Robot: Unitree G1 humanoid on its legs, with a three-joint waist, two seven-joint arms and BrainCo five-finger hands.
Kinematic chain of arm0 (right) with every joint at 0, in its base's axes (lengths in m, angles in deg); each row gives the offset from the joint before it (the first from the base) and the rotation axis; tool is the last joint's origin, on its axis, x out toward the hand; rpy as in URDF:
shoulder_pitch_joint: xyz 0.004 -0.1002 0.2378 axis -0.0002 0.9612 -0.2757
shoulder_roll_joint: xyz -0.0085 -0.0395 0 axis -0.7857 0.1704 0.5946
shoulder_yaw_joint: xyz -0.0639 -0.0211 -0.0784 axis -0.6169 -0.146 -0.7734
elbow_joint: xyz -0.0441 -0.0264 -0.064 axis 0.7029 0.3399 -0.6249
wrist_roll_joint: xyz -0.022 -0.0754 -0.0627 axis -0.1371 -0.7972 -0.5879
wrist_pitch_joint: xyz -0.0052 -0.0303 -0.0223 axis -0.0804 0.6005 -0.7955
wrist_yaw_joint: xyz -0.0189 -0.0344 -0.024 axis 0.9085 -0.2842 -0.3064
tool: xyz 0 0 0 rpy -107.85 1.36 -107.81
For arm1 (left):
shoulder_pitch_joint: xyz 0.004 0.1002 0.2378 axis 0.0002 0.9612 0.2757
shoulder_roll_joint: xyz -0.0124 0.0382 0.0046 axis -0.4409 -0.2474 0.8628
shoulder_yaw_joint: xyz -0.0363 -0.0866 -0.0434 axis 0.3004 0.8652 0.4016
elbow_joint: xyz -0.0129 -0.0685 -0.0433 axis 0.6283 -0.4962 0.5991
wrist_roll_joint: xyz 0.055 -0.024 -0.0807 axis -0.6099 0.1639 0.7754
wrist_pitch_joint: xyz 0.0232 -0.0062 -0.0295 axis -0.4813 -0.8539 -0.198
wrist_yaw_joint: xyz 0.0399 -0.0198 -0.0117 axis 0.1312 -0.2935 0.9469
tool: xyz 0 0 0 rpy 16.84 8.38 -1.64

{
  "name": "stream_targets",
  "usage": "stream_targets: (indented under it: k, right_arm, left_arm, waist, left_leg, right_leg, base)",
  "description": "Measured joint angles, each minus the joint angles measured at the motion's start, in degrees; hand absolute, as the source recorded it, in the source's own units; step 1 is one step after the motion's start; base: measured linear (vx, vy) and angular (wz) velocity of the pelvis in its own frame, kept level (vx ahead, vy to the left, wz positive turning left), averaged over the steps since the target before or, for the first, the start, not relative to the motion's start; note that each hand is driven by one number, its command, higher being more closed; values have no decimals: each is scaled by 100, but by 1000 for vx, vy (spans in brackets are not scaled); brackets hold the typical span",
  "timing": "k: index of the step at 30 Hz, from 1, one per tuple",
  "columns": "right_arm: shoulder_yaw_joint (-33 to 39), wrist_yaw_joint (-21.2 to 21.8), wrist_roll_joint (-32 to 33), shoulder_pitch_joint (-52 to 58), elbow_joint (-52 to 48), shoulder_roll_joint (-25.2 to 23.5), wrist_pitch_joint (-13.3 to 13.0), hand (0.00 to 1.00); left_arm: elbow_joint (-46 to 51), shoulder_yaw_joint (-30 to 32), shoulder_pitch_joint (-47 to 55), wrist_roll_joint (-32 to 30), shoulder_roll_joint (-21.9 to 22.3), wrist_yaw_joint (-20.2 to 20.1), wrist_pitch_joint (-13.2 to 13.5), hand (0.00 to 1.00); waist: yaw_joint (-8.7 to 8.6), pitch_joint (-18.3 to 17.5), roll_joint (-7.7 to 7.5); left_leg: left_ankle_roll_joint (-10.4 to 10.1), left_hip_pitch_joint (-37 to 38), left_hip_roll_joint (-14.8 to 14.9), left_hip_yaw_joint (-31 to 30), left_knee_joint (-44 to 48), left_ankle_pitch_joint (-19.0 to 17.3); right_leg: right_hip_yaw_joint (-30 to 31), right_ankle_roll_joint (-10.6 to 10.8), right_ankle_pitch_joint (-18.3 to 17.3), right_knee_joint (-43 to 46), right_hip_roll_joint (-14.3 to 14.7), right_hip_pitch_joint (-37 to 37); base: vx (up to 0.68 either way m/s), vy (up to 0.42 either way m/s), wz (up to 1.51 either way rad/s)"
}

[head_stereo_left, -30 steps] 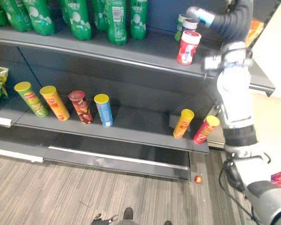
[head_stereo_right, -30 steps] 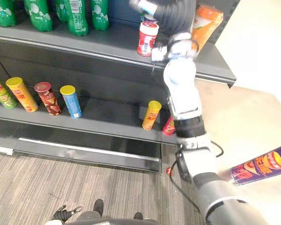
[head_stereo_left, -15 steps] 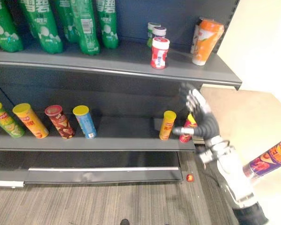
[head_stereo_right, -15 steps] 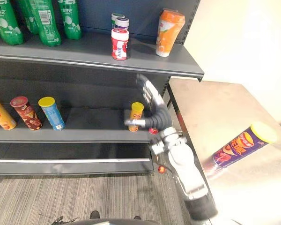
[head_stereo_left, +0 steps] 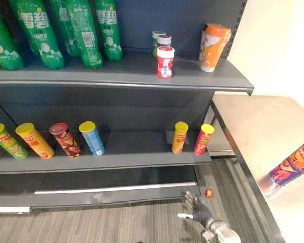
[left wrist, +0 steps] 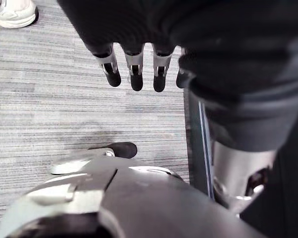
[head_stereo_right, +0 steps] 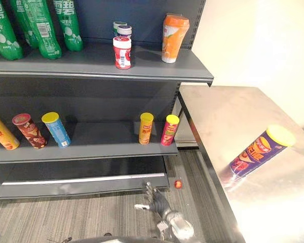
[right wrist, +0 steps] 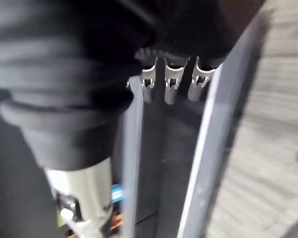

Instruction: Put the gum and the chips on the shelf.

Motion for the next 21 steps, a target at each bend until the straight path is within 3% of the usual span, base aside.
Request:
stream_targets:
  k: [4,8,14,21]
  right_arm:
    - [989,-386,-892,-793,2326,-145,129,0]
    - [2012,-893,-1247,-1195,3438,-192,175,0]
    - [3118,-1258,-1250,-1123,3779,-182,358,0]
    - [4060,-1306,-1414,-993,3954,-358,496,0]
  left_arm:
    - [-5,-6,-2,-45,61,0,-5,0]
    - [-100,-7,-86,-48,72,6,0,0]
    - [-221,-8,-144,-51,64,-2,0,0]
    - [-233,-1,-193,-50,63,-44,9,0]
  waist:
    - [-6,17,123]
    - [78,24,143]
    - [58,155,142]
    - [44,280,115]
  left_leg:
    - [2,41,-35,-15,0,-15]
    - [5,90,-72,-89,-1,-23]
    - [35,194,-158,-186,-2,-77]
    - [66,202,-247,-212,-3,-122]
  right_leg:
    - [-19,22,-14,-3,-31,47]
    - [-113,56,-61,-6,-70,150]
    - [-227,137,-121,-11,-159,341]
    - [-287,187,-142,-18,-239,351]
  base:
    - [0,0,0]
    - [21,10,12]
    - [41,18,10]
    - [52,25,4]
